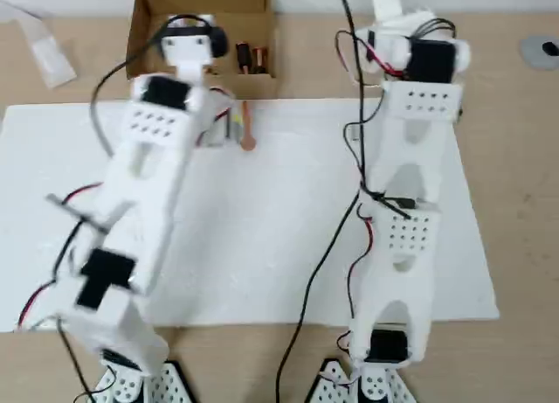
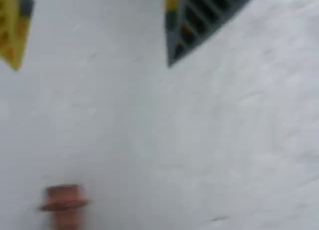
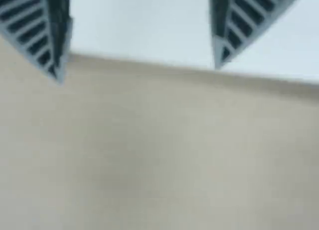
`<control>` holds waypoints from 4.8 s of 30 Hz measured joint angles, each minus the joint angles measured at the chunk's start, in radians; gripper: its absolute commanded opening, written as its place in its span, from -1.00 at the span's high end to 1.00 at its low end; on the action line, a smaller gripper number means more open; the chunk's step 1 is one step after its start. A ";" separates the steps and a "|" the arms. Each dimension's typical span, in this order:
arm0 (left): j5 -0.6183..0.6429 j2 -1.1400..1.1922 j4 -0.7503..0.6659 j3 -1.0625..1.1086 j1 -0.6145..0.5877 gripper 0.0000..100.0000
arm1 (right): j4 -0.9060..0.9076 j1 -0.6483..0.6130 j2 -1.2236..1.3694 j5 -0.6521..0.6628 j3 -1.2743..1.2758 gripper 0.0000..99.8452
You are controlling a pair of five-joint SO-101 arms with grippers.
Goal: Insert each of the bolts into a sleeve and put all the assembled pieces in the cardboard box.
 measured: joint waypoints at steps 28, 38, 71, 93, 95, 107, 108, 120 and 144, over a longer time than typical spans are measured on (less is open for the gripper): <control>0.196 0.631 0.005 -0.549 0.008 0.60 | 0.100 0.054 -0.072 0.000 -0.002 0.54; 0.199 0.764 0.008 -0.657 0.008 0.60 | 0.100 0.054 -0.072 -0.034 -0.002 0.54; -0.502 0.704 0.347 -0.928 -0.176 0.99 | 0.100 0.054 -0.072 -0.084 -0.002 0.54; -1.596 -0.450 0.292 0.575 -0.336 0.98 | 0.100 0.054 -0.072 -0.084 -0.002 0.54; -1.605 -0.460 0.229 0.628 -0.359 0.98 | 0.100 0.054 -0.072 -0.084 -0.002 0.54; -1.567 -0.463 -0.310 0.956 -0.367 0.98 | 0.101 0.054 -0.072 -0.084 -0.002 0.54; -1.567 -0.463 -0.336 0.968 -0.367 0.98 | 0.101 0.054 -0.072 -0.084 -0.002 0.54; -1.567 -0.463 -0.381 0.980 -0.373 0.60 | 0.103 0.002 -0.072 -0.084 -0.002 0.54; 0.321 -0.473 -0.051 0.709 -0.302 0.51 | 0.103 -0.012 -0.072 -0.084 -0.002 0.54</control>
